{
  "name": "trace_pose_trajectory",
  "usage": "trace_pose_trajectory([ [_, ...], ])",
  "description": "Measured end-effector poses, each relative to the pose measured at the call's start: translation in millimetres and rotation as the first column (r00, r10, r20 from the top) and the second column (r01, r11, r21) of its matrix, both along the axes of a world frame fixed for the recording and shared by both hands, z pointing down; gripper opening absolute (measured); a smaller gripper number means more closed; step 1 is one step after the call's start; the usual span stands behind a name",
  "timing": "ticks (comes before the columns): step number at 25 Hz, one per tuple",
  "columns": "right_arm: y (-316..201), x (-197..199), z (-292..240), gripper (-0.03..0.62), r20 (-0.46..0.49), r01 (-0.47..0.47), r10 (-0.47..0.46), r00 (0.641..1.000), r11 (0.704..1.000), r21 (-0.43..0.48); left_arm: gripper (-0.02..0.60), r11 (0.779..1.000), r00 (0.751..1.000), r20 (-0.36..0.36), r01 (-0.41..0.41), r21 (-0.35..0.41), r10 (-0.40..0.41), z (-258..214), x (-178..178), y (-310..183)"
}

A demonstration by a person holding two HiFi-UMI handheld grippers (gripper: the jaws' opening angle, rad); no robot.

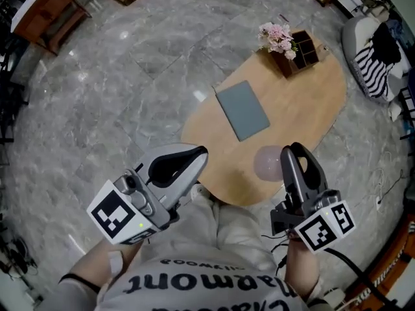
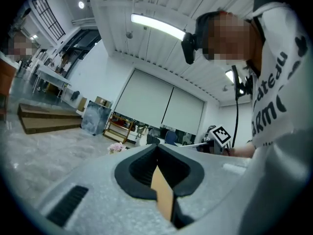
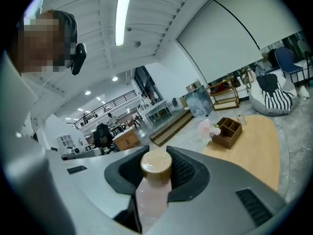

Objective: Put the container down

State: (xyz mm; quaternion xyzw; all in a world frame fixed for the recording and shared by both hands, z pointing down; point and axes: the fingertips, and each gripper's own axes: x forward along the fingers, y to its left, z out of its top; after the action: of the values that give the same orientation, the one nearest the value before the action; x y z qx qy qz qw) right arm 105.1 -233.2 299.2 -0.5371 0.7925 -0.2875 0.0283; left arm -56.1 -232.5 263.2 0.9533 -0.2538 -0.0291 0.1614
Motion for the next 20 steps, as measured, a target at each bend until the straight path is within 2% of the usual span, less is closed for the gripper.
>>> trace_pose_trajectory([
  [2, 1, 1, 24, 0.114, 0.01, 0.031, -0.031, 0.999, 0.999, -0.029, 0.015, 1.0, 0.999, 0.036, 0.003, -0.03, -0.002, 29, 12, 5],
  [7, 6, 3, 97, 0.114, 0.036, 0.138, -0.136, 0.99, 0.986, -0.09, 0.015, 0.988, 0.995, 0.047, 0.09, -0.125, -0.085, 104, 39, 9],
  [10, 11, 8, 141, 0.114, 0.053, 0.191, -0.185, 0.981, 0.974, -0.119, 0.015, 0.97, 0.983, 0.095, 0.175, -0.172, -0.16, 154, 45, 16],
  [15, 23, 18, 207, 0.114, 0.048, 0.259, -0.254, 0.966, 0.952, -0.164, 0.015, 0.943, 0.968, 0.084, 0.248, -0.223, -0.235, 211, 62, 34],
  [17, 26, 20, 230, 0.114, 0.046, 0.272, -0.268, 0.962, 0.944, -0.186, 0.015, 0.928, 0.964, 0.073, 0.265, -0.261, -0.254, 232, 67, 43],
  [20, 32, 17, 257, 0.114, 0.054, 0.292, -0.288, 0.956, 0.93, -0.224, 0.015, 0.907, 0.962, 0.125, 0.27, -0.322, -0.242, 271, 64, 67],
])
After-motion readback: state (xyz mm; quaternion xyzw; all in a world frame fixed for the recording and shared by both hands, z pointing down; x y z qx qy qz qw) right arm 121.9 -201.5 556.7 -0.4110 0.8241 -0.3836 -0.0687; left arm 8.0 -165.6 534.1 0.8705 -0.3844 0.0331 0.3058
